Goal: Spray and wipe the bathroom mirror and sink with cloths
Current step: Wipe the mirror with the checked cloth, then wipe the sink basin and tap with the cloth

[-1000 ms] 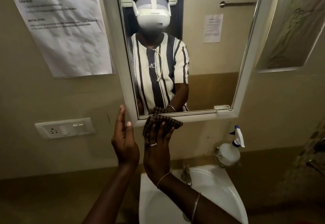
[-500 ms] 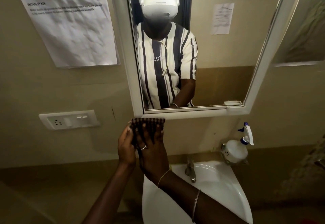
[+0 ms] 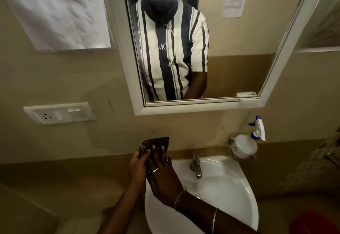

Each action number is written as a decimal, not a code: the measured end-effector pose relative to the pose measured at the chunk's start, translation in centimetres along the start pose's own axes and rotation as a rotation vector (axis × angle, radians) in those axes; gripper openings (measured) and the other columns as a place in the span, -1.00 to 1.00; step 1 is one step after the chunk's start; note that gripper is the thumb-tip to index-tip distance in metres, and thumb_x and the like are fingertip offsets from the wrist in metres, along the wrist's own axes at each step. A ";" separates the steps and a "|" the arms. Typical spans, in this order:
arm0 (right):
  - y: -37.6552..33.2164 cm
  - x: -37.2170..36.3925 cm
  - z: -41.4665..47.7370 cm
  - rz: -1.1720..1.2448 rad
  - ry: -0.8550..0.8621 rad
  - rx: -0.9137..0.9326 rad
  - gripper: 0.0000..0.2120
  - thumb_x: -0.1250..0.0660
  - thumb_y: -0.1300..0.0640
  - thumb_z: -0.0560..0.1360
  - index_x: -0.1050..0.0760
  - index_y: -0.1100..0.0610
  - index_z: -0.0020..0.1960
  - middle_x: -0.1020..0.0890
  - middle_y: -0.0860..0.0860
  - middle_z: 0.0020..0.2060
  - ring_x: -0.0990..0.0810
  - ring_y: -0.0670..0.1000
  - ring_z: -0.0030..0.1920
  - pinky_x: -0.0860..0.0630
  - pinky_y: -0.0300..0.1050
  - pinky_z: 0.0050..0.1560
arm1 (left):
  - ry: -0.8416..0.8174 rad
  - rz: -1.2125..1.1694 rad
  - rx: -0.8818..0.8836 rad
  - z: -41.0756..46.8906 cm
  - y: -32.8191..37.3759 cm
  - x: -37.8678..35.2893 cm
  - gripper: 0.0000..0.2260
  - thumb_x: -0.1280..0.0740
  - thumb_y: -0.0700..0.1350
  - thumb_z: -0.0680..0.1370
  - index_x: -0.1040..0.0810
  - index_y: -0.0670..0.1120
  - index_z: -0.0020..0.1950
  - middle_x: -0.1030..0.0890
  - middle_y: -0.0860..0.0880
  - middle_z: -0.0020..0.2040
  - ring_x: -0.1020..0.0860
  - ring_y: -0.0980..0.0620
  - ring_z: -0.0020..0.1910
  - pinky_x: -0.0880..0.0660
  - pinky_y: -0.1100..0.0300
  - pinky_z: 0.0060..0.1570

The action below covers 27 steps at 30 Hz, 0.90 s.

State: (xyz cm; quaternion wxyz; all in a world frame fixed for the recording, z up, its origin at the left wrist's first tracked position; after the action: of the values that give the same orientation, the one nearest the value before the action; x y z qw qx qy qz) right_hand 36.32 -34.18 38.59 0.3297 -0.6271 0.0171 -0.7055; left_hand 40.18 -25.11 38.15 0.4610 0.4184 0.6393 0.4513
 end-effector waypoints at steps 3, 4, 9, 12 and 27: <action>2.2 -2.3 -2.4 0.005 -0.074 -0.025 -0.31 0.04 -0.08 0.71 0.54 -0.16 0.54 0.52 -0.10 0.54 0.54 0.13 0.55 0.21 0.21 0.62 | 0.005 0.040 0.119 -0.8 -4.1 -0.2 -0.84 -0.32 -0.18 0.64 -0.66 -0.10 0.18 -0.73 -0.15 0.07 -0.69 -0.18 0.09 -0.57 0.06 -0.05; 3.0 -3.0 -3.3 0.007 -0.091 -0.035 -0.30 0.02 -0.08 0.71 0.51 -0.14 0.56 0.52 -0.12 0.54 0.55 0.11 0.55 0.21 0.20 0.62 | -0.002 0.052 0.166 -1.1 -5.7 -0.5 -0.83 -0.32 -0.16 0.64 -0.65 -0.10 0.19 -0.74 -0.14 0.06 -0.70 -0.18 0.08 -0.59 0.03 -0.02; 8.7 -6.2 -6.5 -0.067 -0.101 -0.137 -0.16 -0.29 0.08 0.64 0.22 -0.05 0.68 0.35 -0.06 0.63 0.30 0.21 0.64 -0.08 0.33 0.59 | -0.064 0.051 0.372 -2.9 -11.3 -2.7 -0.80 -0.35 -0.08 0.63 -0.65 -0.10 0.21 -0.72 -0.19 0.12 -0.69 -0.19 0.13 -0.56 -0.19 0.26; 11.7 -3.7 -6.9 -0.002 0.077 -0.140 -0.11 -0.48 0.29 0.50 -0.08 0.02 0.67 -0.02 0.02 0.67 -0.05 0.27 0.64 -0.43 0.28 0.43 | -0.103 -0.034 0.422 -3.4 -12.0 -6.0 -0.80 -0.33 -0.11 0.64 -0.66 -0.13 0.20 -0.73 -0.17 0.09 -0.69 -0.18 0.12 -0.58 -0.12 0.23; 22.6 2.2 -2.1 0.154 -0.042 -0.412 -0.65 -0.26 -0.11 0.65 -0.44 -0.32 0.41 -0.51 -0.24 0.33 -0.56 -0.27 0.09 -0.41 -0.49 0.03 | -0.166 0.194 0.545 2.5 -15.6 -13.6 -0.84 -0.23 -0.18 0.67 -0.61 -0.12 0.05 -0.68 -0.14 0.04 -0.62 -0.07 -0.01 -0.51 0.03 0.10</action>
State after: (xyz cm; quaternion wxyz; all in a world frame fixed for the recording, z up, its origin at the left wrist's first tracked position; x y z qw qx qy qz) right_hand 44.44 -53.73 30.21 0.2478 -0.6927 0.2017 -0.6466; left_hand 43.79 -41.40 25.63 0.3370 0.6214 0.6540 0.2695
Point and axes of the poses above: each hand's wrist, its own z-axis towards the middle knuckle, its own x-axis out of the back of the hand, y = z × x, the point moved 9 cm from there along z, towards the middle knuckle
